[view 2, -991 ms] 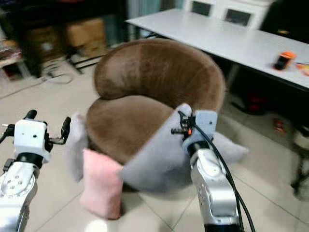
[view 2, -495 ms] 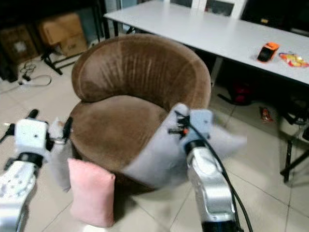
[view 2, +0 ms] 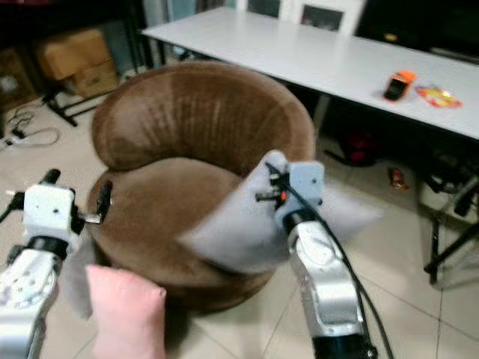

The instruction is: Move the pillow to the sofa from floor

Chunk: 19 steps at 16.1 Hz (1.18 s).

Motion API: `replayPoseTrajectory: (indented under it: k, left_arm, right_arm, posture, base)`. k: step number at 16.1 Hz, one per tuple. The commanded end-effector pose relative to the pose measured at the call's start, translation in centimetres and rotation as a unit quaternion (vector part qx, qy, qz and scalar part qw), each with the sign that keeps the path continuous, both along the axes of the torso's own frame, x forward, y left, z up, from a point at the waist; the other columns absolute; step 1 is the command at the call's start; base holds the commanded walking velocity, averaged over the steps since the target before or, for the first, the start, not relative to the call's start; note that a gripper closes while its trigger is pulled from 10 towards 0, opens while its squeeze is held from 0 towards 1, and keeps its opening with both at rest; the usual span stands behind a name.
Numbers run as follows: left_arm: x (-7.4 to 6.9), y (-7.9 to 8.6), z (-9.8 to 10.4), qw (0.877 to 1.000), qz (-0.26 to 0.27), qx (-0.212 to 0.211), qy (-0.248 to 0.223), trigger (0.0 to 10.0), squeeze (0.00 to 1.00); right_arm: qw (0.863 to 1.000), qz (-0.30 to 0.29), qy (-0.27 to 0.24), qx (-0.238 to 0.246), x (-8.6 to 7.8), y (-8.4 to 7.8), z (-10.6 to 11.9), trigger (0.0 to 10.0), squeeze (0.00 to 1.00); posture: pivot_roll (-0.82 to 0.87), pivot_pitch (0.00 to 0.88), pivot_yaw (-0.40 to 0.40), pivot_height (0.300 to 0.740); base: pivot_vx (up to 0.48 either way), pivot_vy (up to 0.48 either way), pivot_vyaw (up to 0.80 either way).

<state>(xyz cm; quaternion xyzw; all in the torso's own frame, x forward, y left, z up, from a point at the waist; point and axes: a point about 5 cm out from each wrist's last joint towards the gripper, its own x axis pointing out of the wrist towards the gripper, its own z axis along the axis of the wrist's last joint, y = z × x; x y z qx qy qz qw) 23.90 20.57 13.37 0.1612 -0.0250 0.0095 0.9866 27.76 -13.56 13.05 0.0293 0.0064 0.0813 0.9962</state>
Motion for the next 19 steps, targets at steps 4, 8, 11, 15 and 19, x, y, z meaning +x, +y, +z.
replayPoseTrajectory:
  k: [4,8,11,15,19]
  left_arm:
    - [-0.1,0.3,0.2,1.0,0.0,0.002,-0.003,10.0,0.55]
    - [-0.1,0.3,0.2,1.0,0.0,0.001,-0.003,10.0,0.56]
    - [-0.1,0.3,0.2,1.0,0.0,0.001,-0.003,10.0,0.55]
    - [-0.2,0.2,0.2,1.0,0.002,0.002,-0.003,10.0,0.55]
    - [-0.2,0.3,0.2,1.0,0.004,0.003,-0.003,10.0,0.55]
  right_arm:
    - [0.999,-0.001,-0.042,-0.001,0.6,-0.1,1.7,10.0,0.0]
    - [0.999,-0.001,-0.045,-0.005,0.7,-0.1,1.7,10.0,0.0]
    - [0.998,0.023,-0.055,-0.021,0.8,0.3,2.1,10.0,0.0]
    - [0.998,0.026,-0.063,-0.007,1.2,0.5,2.7,10.0,0.0]
    - [0.996,0.055,-0.07,-0.01,1.3,1.0,3.0,10.0,0.0]
  posture:
    - [-0.04,0.0,-0.029,0.74]
    - [-0.04,0.0,-0.028,0.74]
    - [-0.04,0.0,-0.028,0.74]
    - [-0.04,0.0,-0.032,0.74]
    - [-0.04,0.0,-0.032,0.74]
  base:
    - [0.322,0.0,0.0]
    - [0.344,0.0,0.0]
    - [0.352,0.0,0.52]
    - [0.351,0.0,0.2]
    - [0.352,0.0,0.0]
